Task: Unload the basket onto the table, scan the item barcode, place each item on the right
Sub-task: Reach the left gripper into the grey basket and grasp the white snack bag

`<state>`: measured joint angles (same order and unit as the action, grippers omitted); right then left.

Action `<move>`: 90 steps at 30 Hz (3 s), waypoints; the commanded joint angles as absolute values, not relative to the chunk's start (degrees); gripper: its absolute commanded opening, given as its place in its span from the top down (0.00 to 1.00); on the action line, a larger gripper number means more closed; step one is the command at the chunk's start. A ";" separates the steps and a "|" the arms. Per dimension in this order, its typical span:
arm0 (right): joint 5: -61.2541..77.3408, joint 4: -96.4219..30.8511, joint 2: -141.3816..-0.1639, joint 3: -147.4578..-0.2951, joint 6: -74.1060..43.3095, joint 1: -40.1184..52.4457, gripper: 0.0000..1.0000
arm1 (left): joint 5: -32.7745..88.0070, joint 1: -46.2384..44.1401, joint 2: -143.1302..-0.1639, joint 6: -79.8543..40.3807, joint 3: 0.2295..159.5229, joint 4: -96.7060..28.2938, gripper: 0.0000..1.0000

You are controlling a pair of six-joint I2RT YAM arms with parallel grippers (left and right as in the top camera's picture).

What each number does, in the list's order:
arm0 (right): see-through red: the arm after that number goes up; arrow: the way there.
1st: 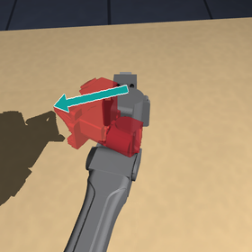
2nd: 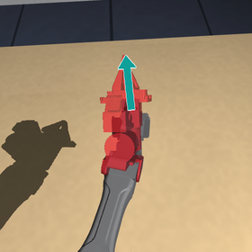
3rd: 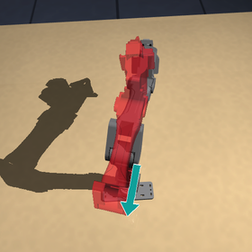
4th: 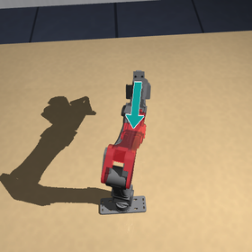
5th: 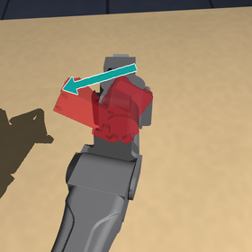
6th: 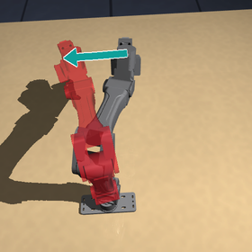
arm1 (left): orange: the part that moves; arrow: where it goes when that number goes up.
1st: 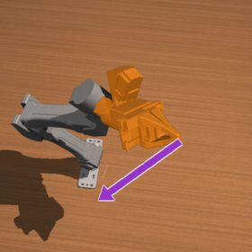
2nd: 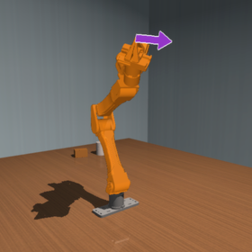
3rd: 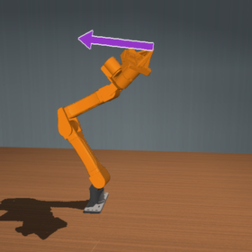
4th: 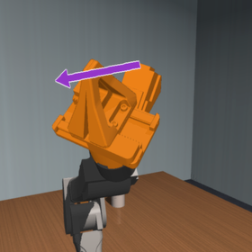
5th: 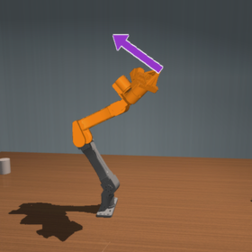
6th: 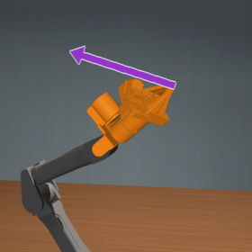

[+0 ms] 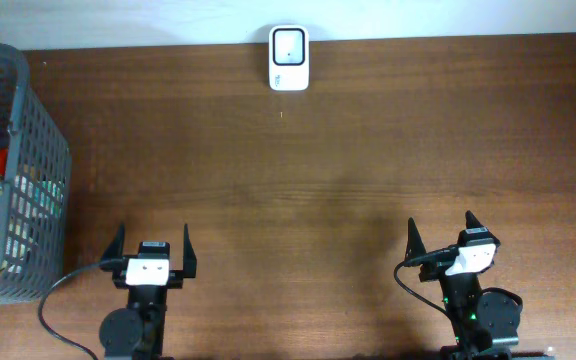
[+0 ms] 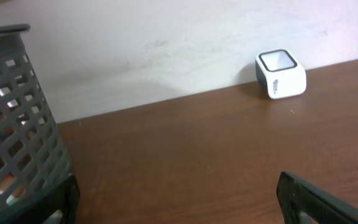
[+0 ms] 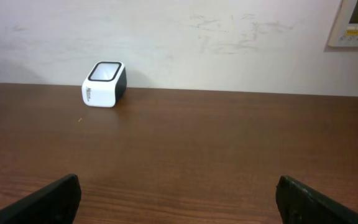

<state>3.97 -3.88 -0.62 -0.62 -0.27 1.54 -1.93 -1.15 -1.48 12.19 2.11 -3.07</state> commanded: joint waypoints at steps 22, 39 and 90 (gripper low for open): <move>4.27 -4.12 -0.36 -0.32 -0.95 1.87 0.01 | 6.72 -1.32 -54.96 11.25 61.28 -20.47 0.01; 4.27 -4.12 -0.36 -0.32 -0.95 1.87 0.01 | 12.40 0.95 -78.30 7.84 94.26 -49.10 0.02; 4.27 -4.12 -0.36 -0.32 -0.95 1.87 0.01 | -8.58 47.79 -107.02 -14.39 99.59 -70.48 0.00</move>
<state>3.97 -3.88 -0.69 -0.62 -0.27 1.54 -6.57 47.44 -105.82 -15.42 100.86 -71.24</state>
